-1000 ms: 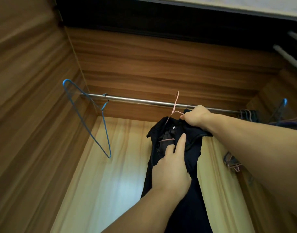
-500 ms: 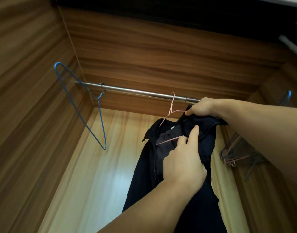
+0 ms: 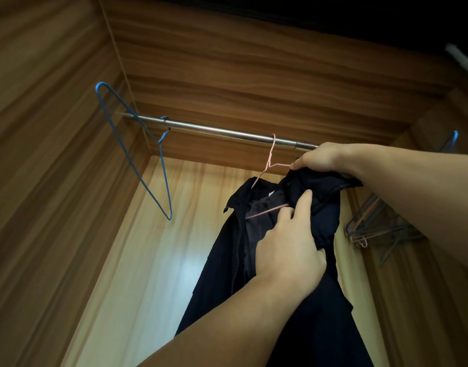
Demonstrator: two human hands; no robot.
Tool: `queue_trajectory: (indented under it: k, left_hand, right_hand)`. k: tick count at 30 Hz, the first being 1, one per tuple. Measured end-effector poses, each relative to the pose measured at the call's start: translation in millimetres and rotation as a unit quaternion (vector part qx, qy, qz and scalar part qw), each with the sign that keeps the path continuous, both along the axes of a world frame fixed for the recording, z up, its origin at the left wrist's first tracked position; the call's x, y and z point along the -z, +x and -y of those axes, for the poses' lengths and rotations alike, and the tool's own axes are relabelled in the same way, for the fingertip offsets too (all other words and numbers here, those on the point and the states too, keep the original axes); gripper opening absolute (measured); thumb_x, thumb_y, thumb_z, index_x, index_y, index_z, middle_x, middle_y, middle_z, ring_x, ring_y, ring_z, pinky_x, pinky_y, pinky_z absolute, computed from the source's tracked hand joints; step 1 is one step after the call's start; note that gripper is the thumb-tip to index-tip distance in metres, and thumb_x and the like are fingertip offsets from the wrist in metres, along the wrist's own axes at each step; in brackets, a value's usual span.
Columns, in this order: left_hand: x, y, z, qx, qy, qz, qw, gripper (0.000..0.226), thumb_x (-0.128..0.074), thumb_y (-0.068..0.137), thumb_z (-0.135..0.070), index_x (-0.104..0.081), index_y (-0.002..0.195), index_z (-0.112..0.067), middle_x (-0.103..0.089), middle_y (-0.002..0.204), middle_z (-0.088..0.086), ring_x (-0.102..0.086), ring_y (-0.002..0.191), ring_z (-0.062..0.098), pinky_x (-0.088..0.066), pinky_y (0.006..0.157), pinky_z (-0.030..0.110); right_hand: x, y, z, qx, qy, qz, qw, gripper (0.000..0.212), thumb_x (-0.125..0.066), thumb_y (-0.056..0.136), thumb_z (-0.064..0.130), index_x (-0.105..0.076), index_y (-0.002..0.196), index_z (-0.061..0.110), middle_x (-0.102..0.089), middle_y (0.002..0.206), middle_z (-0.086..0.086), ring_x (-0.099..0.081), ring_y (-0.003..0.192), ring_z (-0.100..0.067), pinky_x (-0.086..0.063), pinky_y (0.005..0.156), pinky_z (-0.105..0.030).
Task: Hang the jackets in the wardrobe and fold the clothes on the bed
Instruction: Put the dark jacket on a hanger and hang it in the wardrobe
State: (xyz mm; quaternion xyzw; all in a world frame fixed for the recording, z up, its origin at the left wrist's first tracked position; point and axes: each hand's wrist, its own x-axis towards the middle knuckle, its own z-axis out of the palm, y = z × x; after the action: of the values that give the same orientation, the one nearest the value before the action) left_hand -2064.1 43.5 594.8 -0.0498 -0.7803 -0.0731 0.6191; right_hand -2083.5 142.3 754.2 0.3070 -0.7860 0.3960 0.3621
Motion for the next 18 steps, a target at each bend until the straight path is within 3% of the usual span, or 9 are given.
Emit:
queue_trajectory:
  k: [2, 6, 8, 11, 15, 18]
  left_hand:
    - [6, 1, 3, 0.019, 0.006, -0.007, 1.000, 0.087, -0.066, 0.086, -0.036, -0.004, 0.146, -0.048, -0.038, 0.143, -0.010, -0.055, 0.113, 0.022, -0.047, 0.084, 0.039]
    - [22, 6, 8, 0.059, 0.028, -0.003, 0.998, 0.094, -0.066, 0.078, -0.059, -0.002, 0.146, -0.048, -0.037, 0.145, -0.013, -0.054, 0.117, 0.016, -0.045, 0.086, 0.036]
    - [33, 10, 10, 0.077, 0.039, 0.006, 0.996, 0.102, -0.066, 0.071, -0.069, -0.001, 0.146, -0.048, -0.034, 0.150, -0.012, -0.050, 0.125, 0.016, -0.043, 0.091, 0.038]
    - [51, 18, 14, 0.101, 0.052, 0.017, 0.993, 0.111, -0.066, 0.064, -0.077, 0.002, 0.147, -0.048, -0.031, 0.153, -0.011, -0.044, 0.132, 0.018, -0.040, 0.091, 0.037]
    - [78, 27, 26, 0.124, 0.074, 0.062, 0.988, 0.116, -0.067, 0.060, -0.079, 0.005, 0.146, -0.050, -0.026, 0.156, -0.010, -0.040, 0.135, 0.020, -0.038, 0.093, 0.038]
    - [103, 31, 34, 0.199, 0.112, 0.085, 0.970, 0.117, -0.074, 0.062, -0.069, 0.002, 0.149, -0.048, -0.025, 0.157, -0.008, -0.036, 0.137, 0.016, -0.031, 0.092, 0.029]
  right_hand:
    - [7, 2, 0, 0.002, -0.009, -0.001, 1.000, 0.034, -0.068, 0.085, 0.041, -0.057, 0.095, 0.010, -0.054, 0.074, -0.004, -0.056, 0.059, -0.019, -0.037, 0.044, -0.026]
    - [26, 1, -4, -0.013, -0.056, 0.003, 0.998, 0.038, -0.068, 0.084, 0.042, -0.047, 0.072, 0.013, -0.053, 0.071, -0.002, -0.054, 0.053, -0.015, -0.034, 0.030, -0.016]
    - [40, 0, -5, -0.050, -0.102, 0.006, 0.994, 0.035, -0.070, 0.083, 0.038, -0.048, 0.071, 0.014, -0.056, 0.070, -0.002, -0.057, 0.054, -0.015, -0.040, 0.036, -0.018]
    - [62, 4, -6, -0.080, -0.151, -0.004, 0.985, 0.031, -0.070, 0.081, 0.041, -0.059, 0.088, 0.012, -0.061, 0.079, 0.000, -0.062, 0.066, -0.017, -0.045, 0.046, -0.023]
    - [97, 7, -6, -0.125, -0.210, 0.000, 0.970, 0.073, -0.073, 0.071, 0.052, -0.044, 0.130, 0.020, -0.057, 0.109, 0.001, -0.062, 0.089, -0.018, -0.051, 0.067, -0.029]
    - [141, 5, -6, -0.157, -0.258, 0.009, 0.953, 0.080, -0.072, 0.068, 0.059, -0.042, 0.133, 0.023, -0.058, 0.113, 0.008, -0.062, 0.094, -0.012, -0.053, 0.075, -0.028]
